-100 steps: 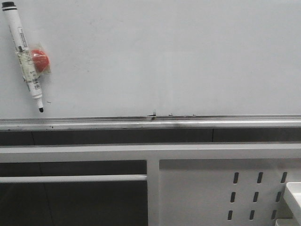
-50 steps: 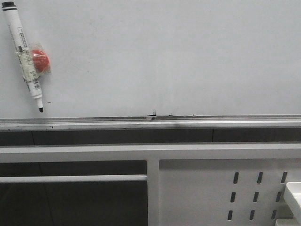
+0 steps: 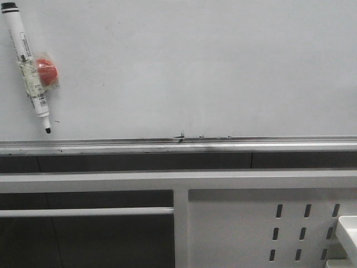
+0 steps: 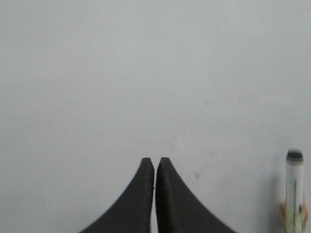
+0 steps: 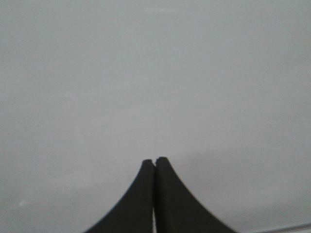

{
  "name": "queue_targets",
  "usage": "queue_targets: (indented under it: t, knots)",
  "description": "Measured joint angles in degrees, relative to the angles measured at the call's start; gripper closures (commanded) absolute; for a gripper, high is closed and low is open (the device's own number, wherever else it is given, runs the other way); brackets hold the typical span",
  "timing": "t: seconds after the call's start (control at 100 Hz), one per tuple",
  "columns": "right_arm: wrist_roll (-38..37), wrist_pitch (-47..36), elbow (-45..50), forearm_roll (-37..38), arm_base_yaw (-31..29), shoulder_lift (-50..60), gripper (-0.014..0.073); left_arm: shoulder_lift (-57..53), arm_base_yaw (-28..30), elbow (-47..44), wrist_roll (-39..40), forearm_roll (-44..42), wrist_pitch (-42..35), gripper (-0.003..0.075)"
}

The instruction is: Write number 1 on whiteboard

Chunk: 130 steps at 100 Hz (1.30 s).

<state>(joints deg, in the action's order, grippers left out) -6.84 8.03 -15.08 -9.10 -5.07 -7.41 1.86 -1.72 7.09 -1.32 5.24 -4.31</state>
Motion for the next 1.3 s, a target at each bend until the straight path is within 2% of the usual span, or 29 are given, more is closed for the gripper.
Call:
queue_targets:
  t: [0.16,0.27,0.37,0.53,0.59,0.71,0.78,0.88,0.94,1.07,1.18,1.3]
  knots:
    - [-0.1,-6.9,-1.7,-0.5,0.3,-3.0,0.0663,0.1,0.0,0.1,0.0,0.2,-12.4,0.0740]
    - [-0.1,-7.5,-1.7,-0.6,0.3,-3.1,0.0663,0.1,0.0,0.4,0.0,0.2,-13.9,0.0739]
    - [0.2,-2.6,-2.8,-0.6,0.4,-3.2,0.0663,0.1,0.0,1.6,0.0,0.3,-6.2,0.0722]
    - [5.7,14.6,-9.3,-0.6,0.4,-6.2,0.0663,1.0,0.0,7.5,0.0,0.3,9.5,0.0648]
    - [6.8,17.9,-11.0,-0.6,0.4,-7.8,0.0663,1.5,0.0,9.2,0.0,0.3,12.0,0.0648]
    - [7.8,19.0,-11.5,-0.6,0.5,-10.9,0.0663,1.8,0.0,10.1,0.0,0.3,12.5,0.0634]
    - [8.2,19.4,-11.5,-0.6,1.3,-12.5,0.0663,1.9,0.0,10.1,0.0,0.3,13.1,0.0542]
    - [10.6,20.9,-11.5,-0.6,3.5,-14.6,0.0663,3.0,0.0,10.2,0.0,2.3,17.7,0.0271]
    - [11.7,21.9,-11.5,-0.6,5.2,-15.6,0.0663,4.5,0.0,10.2,0.0,5.6,21.5,0.0195]
    - [12.6,22.2,-11.5,-3.2,8.4,-16.1,0.0663,8.4,0.0,10.1,-2.5,16.3,27.2,0.0250]
    - [13.3,21.7,-11.5,-3.8,10.2,-16.2,0.0663,11.0,0.0,9.5,-11.7,24.4,26.4,0.0334]
    - [14.5,21.1,-11.5,-3.9,11.5,-16.2,0.0663,13.0,0.0,8.1,-23.4,34.3,23.9,0.0353]
